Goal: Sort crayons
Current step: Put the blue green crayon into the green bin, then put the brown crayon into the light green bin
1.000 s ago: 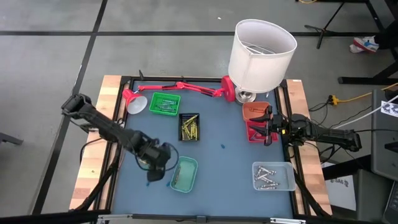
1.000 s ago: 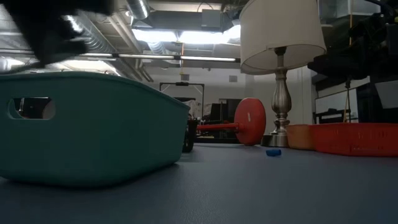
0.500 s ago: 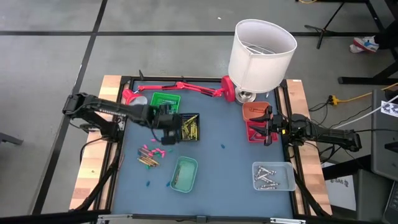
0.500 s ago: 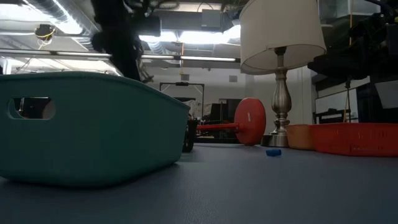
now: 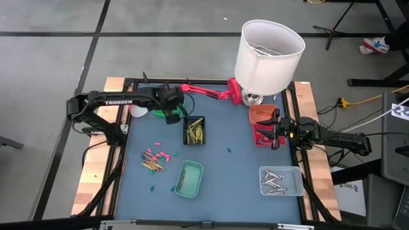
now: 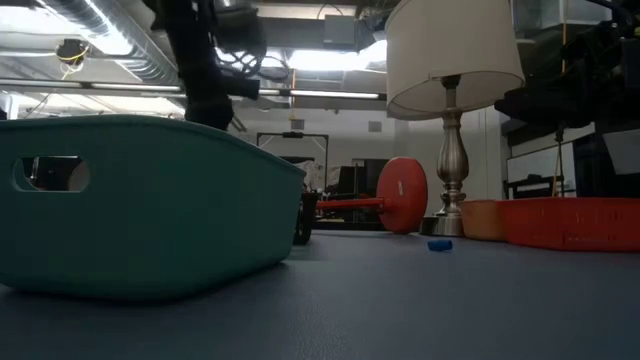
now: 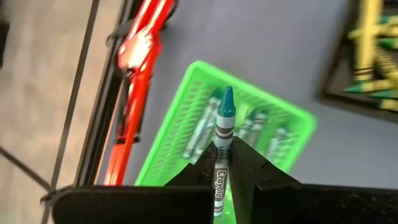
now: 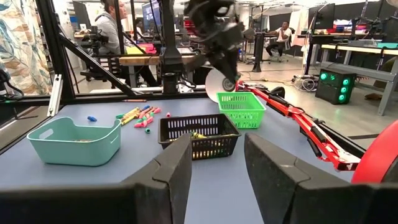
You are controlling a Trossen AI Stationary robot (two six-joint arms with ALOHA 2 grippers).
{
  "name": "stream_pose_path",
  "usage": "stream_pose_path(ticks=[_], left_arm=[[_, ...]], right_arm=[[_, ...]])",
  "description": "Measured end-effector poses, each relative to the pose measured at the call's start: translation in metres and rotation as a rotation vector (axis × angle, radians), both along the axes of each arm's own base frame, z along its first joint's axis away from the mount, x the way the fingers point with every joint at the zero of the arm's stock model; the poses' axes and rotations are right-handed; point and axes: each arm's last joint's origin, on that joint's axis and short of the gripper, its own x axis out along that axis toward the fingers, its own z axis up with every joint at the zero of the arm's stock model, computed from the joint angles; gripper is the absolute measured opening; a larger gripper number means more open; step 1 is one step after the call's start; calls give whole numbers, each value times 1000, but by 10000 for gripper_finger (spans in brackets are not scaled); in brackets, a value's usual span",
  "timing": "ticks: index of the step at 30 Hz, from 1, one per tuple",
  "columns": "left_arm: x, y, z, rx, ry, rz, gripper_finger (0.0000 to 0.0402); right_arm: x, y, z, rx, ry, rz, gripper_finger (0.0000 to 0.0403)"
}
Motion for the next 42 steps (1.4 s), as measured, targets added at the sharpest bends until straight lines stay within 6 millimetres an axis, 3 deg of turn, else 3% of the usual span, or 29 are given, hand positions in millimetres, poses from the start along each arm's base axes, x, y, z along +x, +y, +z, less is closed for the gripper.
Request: stream_pose_path(ticks=[8,17,22,33,42], left_arm=[[-15,25,-7,-12,19,103,36],[-27,31,-16,-49,64,181,98],[-41,22,-16,-177,200,195,104],[-64,-3,-16,-518,351,424,90],[-68,-40,-10,-562,512,545,93]], right_arm=[[0,0,0,0,0,0,147],[0,0,0,0,0,0,147],[0,0,0,0,0,0,147],[0,0,0,0,0,0,147],[0,0,0,0,0,0,147]])
